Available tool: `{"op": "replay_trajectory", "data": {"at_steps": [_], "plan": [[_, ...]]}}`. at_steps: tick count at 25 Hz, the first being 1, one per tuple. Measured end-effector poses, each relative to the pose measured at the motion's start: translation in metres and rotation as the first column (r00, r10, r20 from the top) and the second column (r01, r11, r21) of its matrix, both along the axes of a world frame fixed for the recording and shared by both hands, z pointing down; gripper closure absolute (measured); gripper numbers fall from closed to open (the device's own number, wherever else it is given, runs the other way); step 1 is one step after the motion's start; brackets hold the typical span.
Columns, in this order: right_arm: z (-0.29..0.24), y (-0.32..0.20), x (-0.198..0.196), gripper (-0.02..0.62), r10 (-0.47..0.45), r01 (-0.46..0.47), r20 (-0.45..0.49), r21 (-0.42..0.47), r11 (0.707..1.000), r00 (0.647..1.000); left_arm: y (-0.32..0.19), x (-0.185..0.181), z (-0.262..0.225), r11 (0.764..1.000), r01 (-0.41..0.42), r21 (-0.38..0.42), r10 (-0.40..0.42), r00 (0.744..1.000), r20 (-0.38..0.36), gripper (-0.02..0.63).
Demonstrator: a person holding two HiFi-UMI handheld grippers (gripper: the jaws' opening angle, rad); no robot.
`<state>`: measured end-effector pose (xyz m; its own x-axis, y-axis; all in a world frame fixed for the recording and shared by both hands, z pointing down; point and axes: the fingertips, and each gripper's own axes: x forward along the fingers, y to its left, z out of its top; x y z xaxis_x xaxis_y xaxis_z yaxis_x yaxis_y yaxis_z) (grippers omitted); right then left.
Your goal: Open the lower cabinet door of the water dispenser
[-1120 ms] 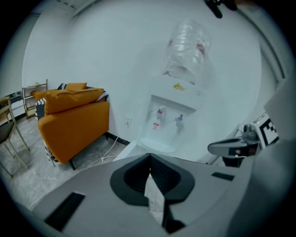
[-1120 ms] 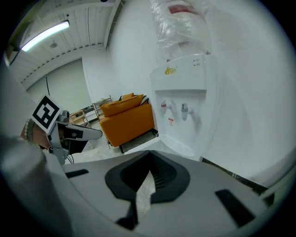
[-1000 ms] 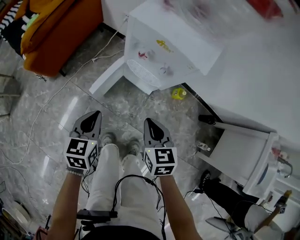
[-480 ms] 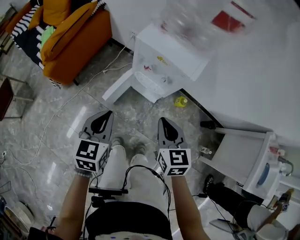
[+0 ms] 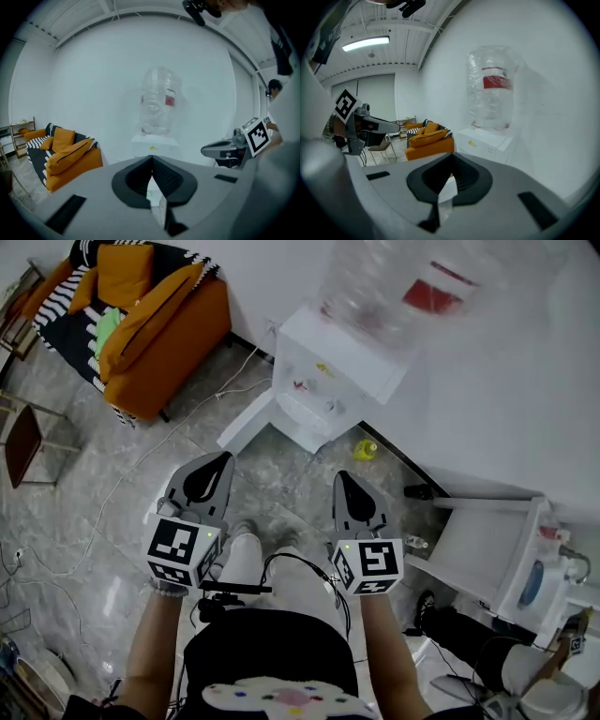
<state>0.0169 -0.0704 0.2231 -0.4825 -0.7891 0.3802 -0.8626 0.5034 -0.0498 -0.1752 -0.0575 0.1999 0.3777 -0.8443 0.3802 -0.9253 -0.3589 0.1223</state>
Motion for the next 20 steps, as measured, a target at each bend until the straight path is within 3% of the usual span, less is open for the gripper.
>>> {"op": "replay_trajectory", "data": {"at_steps": [10,20], "plan": [[-0.05,0.012,-0.005,0.592,-0.031,0.03,0.009,0.089,0.996,0.999,0.016,-0.004,-0.038,0.998,-0.005,0.057,0.007,1.0,-0.029,0.594],[-0.061,0.021,-0.003,0.592,-0.015,0.014,0.01,0.082,0.997,1.0,0.03,0.002,-0.041,0.998,-0.056,0.039,0.057,0.998,-0.023,0.594]]}}
